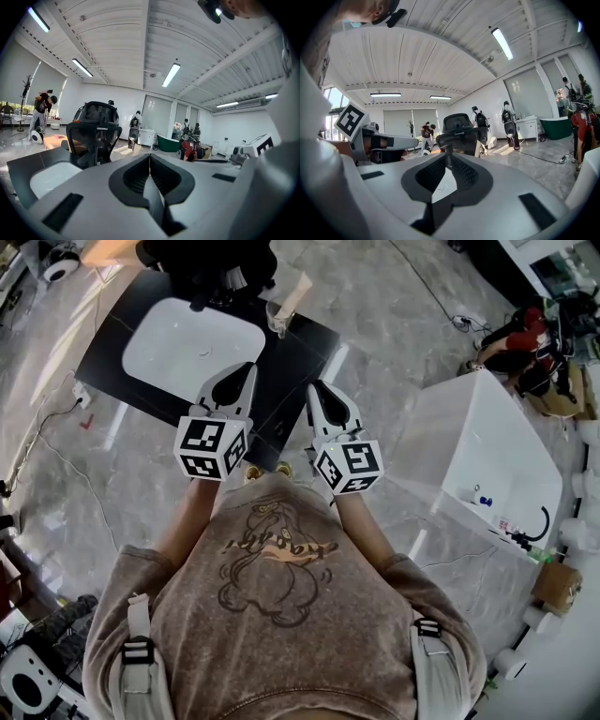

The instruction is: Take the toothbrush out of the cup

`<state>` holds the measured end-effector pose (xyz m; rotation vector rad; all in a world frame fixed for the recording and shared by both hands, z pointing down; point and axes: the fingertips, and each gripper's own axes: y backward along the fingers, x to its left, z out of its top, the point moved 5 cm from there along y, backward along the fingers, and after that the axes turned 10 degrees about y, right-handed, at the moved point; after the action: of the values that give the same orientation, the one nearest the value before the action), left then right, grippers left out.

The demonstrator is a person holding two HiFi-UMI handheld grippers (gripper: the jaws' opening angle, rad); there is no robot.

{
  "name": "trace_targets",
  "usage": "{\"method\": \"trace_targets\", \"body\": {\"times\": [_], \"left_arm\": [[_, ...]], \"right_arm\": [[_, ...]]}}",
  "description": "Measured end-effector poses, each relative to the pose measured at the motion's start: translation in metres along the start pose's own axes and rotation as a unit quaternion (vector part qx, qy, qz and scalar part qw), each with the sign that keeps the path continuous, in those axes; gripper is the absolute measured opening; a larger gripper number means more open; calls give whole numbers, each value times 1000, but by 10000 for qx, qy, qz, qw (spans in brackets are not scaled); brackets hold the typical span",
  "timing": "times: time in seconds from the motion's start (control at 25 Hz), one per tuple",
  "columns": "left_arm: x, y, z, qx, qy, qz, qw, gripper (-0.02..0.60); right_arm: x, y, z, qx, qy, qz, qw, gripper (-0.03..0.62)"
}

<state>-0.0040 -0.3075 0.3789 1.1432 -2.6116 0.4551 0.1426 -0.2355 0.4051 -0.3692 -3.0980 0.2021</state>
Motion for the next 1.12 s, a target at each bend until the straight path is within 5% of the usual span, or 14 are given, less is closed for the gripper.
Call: {"method": "trace_targets", "body": {"times": [0.24, 1.12], "left_arm": [[2, -4, -1, -19, 38, 14, 10000, 17], [9, -26, 1, 29, 21, 20, 10000, 17]], "right_arm": [[0, -11, -3, 46, -107, 224, 9997, 290], [-33, -83, -25, 383, -259, 349, 9983, 299]]}}
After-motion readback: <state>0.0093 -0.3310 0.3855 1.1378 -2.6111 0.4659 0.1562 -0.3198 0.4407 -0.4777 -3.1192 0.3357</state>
